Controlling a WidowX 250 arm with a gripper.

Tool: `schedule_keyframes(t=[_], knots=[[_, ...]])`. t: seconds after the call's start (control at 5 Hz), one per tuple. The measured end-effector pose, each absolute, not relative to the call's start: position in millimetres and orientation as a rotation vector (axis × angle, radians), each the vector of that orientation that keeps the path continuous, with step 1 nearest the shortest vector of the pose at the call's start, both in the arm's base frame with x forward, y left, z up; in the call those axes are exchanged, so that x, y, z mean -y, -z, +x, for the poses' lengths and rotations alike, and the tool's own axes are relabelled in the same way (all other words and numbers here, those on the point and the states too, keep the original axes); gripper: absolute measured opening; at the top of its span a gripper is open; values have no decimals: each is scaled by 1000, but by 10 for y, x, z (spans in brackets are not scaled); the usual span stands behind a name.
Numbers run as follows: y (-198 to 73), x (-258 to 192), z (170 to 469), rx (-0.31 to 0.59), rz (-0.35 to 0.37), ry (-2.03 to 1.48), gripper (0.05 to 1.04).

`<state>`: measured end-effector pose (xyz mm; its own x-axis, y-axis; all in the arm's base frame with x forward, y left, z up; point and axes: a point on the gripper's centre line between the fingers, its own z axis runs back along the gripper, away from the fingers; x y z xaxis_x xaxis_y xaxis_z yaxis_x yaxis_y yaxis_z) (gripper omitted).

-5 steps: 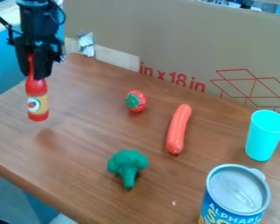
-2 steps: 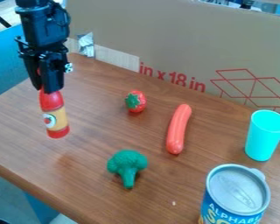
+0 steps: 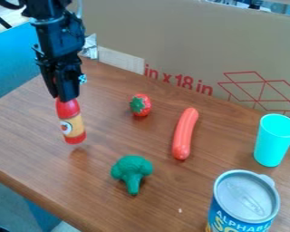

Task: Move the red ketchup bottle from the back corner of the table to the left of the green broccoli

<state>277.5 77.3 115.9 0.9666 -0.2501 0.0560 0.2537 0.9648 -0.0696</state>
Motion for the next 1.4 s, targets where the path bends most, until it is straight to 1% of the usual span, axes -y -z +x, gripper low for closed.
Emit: schedule_keyframes(t=[0.2,0.4,0.6,0.8,1.0,1.2,1.4], knots=[[-1035,-800,2820,47,-68,284,371],[-975,-863,2854,24,-44,281,371],[-978,-916,2820,42,-54,266,435],[-1023,-897,2751,49,-113,251,752],[-1521,-843,2713,178,-154,235,998],[-1926,-920,2678,273,-148,187,1007],[-2095,-877,2612,281,-63,214,1004]])
